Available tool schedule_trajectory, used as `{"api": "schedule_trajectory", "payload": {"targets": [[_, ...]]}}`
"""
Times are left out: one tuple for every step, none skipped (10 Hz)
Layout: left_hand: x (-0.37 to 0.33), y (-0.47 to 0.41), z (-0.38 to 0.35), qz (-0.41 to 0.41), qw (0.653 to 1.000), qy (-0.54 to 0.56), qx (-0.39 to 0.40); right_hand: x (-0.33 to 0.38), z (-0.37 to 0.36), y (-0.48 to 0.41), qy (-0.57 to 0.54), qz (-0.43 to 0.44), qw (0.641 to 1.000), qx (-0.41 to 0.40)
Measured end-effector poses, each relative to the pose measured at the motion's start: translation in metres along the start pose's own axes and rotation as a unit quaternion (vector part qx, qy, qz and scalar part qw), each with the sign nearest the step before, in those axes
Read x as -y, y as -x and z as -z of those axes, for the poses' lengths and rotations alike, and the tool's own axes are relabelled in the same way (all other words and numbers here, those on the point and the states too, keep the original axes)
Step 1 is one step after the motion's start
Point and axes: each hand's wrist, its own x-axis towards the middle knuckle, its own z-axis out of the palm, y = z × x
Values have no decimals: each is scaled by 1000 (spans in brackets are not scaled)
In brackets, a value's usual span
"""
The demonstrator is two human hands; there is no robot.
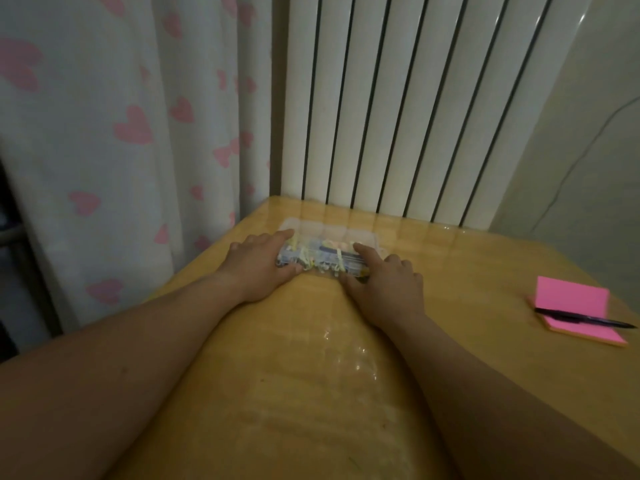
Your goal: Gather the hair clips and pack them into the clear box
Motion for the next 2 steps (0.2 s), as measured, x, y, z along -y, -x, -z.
{"api": "schedule_trajectory", "payload": {"targets": [[-8, 9, 8, 20, 999, -18, -25, 2, 8, 5, -7, -19, 1000, 5], [-17, 30, 13, 68, 996, -20, -47, 0, 17, 22, -11, -75, 997, 12]]}}
